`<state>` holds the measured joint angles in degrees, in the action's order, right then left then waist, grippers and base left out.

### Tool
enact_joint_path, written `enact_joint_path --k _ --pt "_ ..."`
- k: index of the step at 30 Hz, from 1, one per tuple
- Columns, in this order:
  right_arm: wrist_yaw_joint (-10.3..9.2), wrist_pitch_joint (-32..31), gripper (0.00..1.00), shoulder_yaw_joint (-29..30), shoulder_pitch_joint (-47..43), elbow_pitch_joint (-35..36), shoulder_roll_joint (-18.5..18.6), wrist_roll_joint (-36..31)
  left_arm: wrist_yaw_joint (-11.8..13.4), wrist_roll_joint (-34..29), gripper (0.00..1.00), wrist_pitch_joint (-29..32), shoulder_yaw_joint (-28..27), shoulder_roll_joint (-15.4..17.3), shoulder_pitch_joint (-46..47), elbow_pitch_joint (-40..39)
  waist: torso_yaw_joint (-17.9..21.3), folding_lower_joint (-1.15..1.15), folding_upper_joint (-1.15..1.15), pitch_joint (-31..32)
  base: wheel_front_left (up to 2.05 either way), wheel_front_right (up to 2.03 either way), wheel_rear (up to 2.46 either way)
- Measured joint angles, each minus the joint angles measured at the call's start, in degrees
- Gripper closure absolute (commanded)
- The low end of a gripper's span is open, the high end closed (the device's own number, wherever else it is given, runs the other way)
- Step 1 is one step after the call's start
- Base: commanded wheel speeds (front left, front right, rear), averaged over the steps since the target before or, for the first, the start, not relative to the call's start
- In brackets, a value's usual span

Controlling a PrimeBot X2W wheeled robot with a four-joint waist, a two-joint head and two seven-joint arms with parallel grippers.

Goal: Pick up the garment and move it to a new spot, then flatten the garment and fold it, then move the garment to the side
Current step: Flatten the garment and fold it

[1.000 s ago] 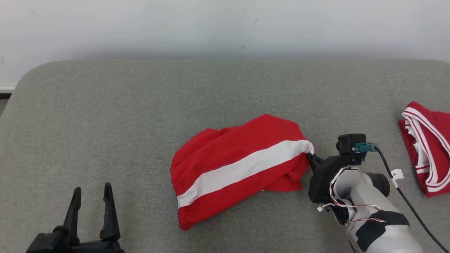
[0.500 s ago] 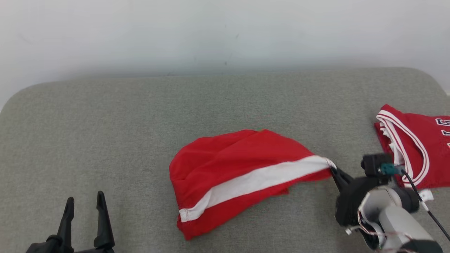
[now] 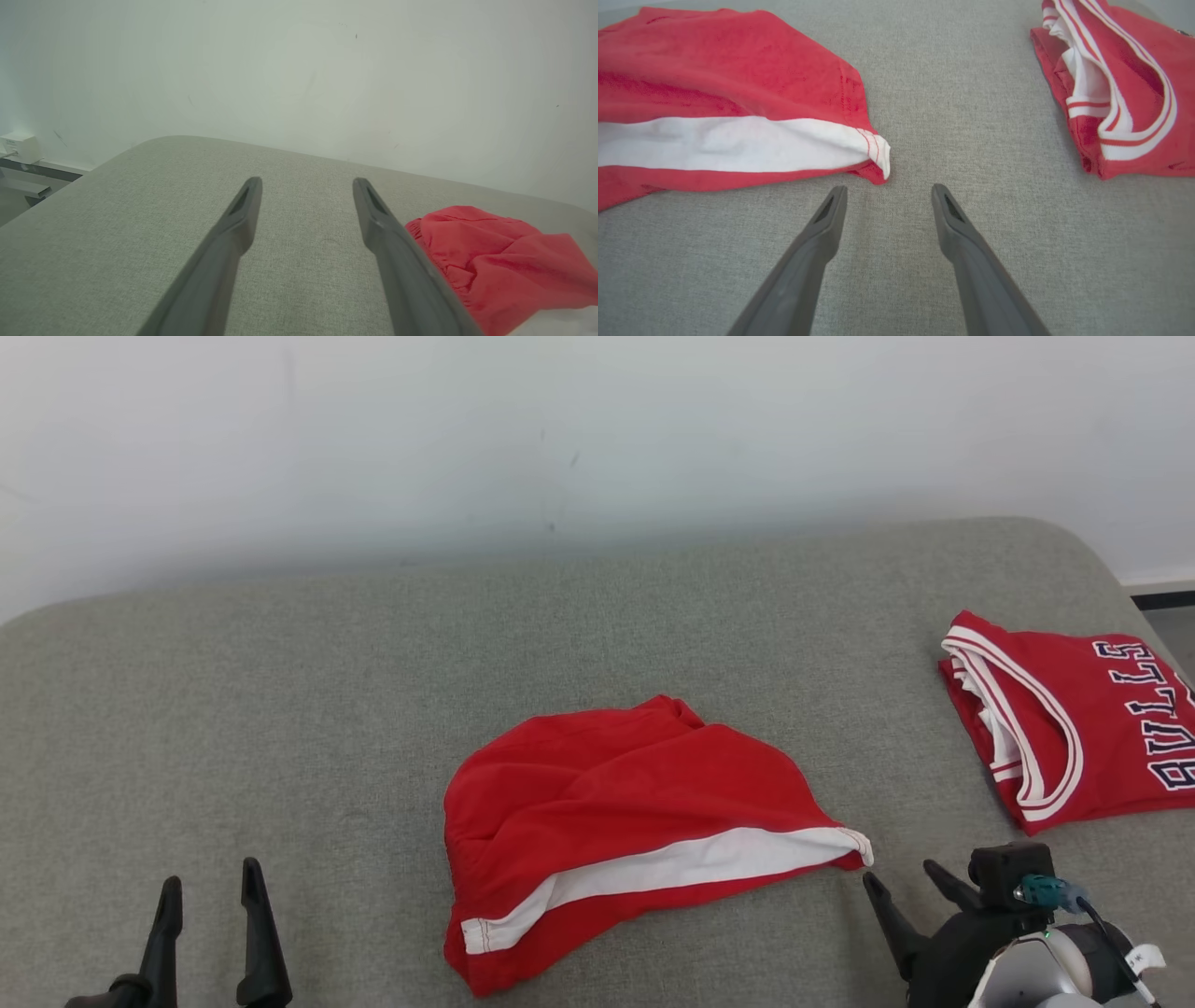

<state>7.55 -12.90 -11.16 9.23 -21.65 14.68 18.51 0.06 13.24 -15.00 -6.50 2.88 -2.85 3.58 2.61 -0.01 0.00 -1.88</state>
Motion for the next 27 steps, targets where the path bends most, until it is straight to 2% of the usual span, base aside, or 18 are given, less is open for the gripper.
enact_joint_path --k 11,19,27 --pt "0.00 13.32 0.00 7.53 -4.69 7.42 -3.65 -8.82 0.10 -0.10 0.00 -0.04 0.77 0.00 -1.74 1.42 0.60 0.00 0.00 3.33 0.00 0.00 0.00" --pt "0.00 19.70 0.00 7.59 -5.74 8.60 -4.44 -8.03 -0.55 -1.05 0.00 -0.04 1.67 0.02 -3.18 1.49 1.58 0.00 0.00 5.71 0.00 0.00 0.00" --pt "0.00 21.51 0.00 5.88 -4.95 6.91 -3.65 -7.09 -1.12 -2.35 0.00 -0.04 3.33 -0.01 -4.55 3.41 3.13 0.00 0.00 7.61 0.00 0.00 0.00"
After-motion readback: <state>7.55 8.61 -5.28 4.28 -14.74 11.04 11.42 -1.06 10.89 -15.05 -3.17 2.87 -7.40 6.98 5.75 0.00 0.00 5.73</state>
